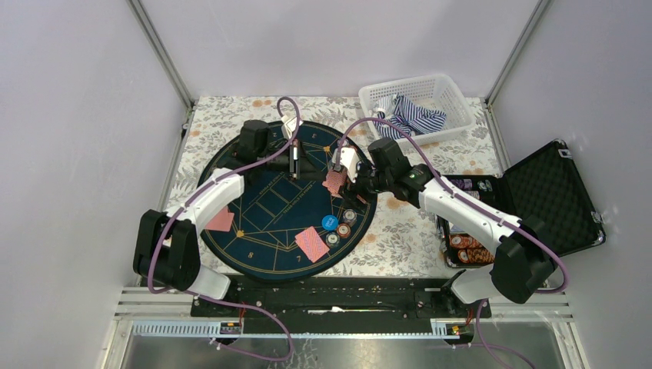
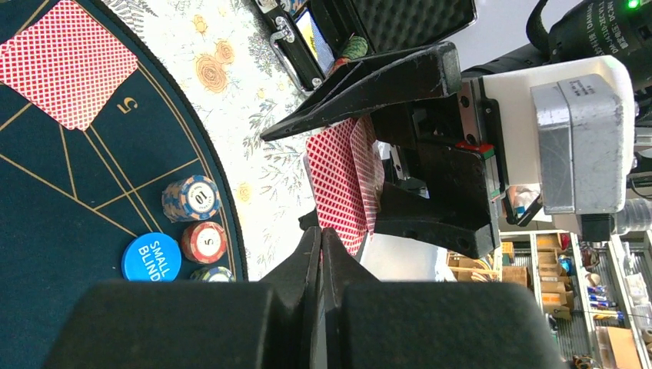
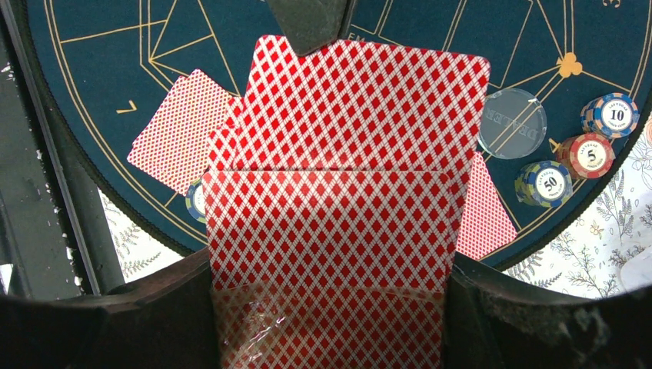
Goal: Distribute texas hold em gaming equipment
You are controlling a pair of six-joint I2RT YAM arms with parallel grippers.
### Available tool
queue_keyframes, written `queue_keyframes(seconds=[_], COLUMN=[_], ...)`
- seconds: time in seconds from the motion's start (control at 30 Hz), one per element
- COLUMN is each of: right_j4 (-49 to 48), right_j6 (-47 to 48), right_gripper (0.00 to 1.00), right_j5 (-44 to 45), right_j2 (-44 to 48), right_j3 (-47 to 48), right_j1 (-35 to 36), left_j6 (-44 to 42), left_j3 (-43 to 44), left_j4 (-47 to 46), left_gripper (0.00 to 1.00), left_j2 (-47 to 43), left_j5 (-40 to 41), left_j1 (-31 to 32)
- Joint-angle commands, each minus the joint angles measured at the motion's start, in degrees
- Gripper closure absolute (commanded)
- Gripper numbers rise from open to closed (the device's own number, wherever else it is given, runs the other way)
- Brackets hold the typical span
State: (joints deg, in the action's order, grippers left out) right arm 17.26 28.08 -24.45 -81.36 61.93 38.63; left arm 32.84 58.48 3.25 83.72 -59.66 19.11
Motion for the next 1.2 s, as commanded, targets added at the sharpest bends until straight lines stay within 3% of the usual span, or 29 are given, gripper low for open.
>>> queue_keyframes(seconds=[0.0, 0.07, 0.17, 0.2, 0.3, 0.43, 0.57, 0.9, 1.17], right_j4=[-2.6, -2.7, -2.6, -2.5, -2.6, -2.6, -2.4, -2.6, -2.7], right_j6=[0.2, 0.2, 0.2, 0.2, 0.2, 0.1, 0.1, 0.3, 0.4], right_gripper=[1.0, 1.0, 1.0, 1.0, 1.0, 1.0, 1.0, 1.0, 1.0], right_j5=[0.1, 0.2, 0.2, 0.2, 0.2, -0.1, 0.1, 0.3, 0.4], right_j2=[1.1, 1.0, 0.9, 0.8, 0.7, 0.4, 0.4, 1.0, 1.1], right_j3=[1.3, 1.2, 1.3, 1.3, 1.3, 1.4, 1.6, 1.2, 0.9], right_j1=[0.5, 0.6, 0.6, 0.6, 0.5, 0.6, 0.6, 0.6, 0.5], left_j6=[-1.0, -0.6, 1.2, 2.0, 2.8, 2.4, 2.0, 1.5, 1.7], left_j3=[0.0, -0.1, -1.0, -1.5, -1.6, -1.0, -0.5, -0.8, -2.0], left_j4=[-1.5, -2.1, -4.5, -6.2, -6.8, -6.2, -5.2, -3.4, -3.8], left_gripper=[1.0, 0.97, 0.68, 0.63, 0.55, 0.52, 0.58, 0.96, 0.98], left_j2=[-1.9, -2.1, -2.6, -3.0, -3.1, -2.1, 0.1, -0.5, -2.0], left_j5=[0.5, -0.4, -3.0, -3.4, -4.0, -3.0, -1.9, -0.4, -0.1], left_j1=[-1.3, -1.6, -1.6, -1.7, -1.3, 0.6, 2.3, -0.4, -2.4])
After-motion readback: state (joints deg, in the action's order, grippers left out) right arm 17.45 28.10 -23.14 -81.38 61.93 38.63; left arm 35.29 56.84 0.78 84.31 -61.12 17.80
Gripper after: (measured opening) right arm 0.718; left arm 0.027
